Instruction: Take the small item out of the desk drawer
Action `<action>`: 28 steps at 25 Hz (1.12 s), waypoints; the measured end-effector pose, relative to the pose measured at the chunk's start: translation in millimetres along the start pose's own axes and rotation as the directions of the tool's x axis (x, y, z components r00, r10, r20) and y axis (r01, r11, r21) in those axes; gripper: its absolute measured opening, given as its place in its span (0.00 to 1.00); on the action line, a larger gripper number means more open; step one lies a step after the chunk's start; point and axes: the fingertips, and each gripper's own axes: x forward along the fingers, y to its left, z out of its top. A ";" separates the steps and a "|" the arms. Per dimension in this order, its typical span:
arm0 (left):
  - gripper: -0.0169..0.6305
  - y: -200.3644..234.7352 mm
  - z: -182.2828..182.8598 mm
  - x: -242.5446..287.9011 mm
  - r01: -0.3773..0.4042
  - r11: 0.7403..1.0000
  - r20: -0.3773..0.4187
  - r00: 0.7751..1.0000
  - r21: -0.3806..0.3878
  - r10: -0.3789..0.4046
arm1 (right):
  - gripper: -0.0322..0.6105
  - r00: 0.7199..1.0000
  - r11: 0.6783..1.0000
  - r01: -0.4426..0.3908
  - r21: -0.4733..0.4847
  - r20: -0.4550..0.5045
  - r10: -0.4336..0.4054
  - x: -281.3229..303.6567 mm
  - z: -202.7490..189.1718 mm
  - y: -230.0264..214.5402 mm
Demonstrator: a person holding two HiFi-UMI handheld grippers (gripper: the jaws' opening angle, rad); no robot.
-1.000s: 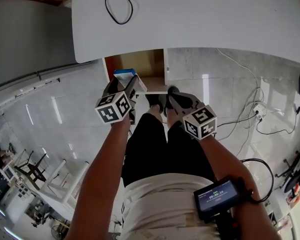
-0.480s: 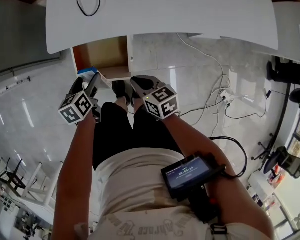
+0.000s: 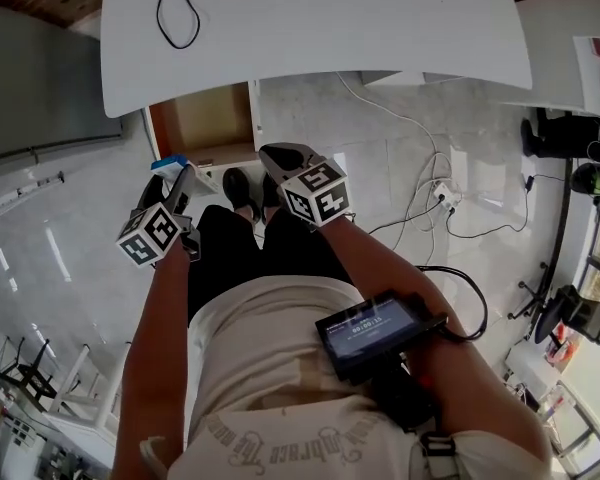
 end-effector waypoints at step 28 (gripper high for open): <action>0.62 -0.9 72.2 -73.6 0.159 0.984 0.139 0.976 0.077 -0.168 | 0.06 0.988 0.993 0.095 -0.065 0.132 -0.086 -41.4 75.4 38.6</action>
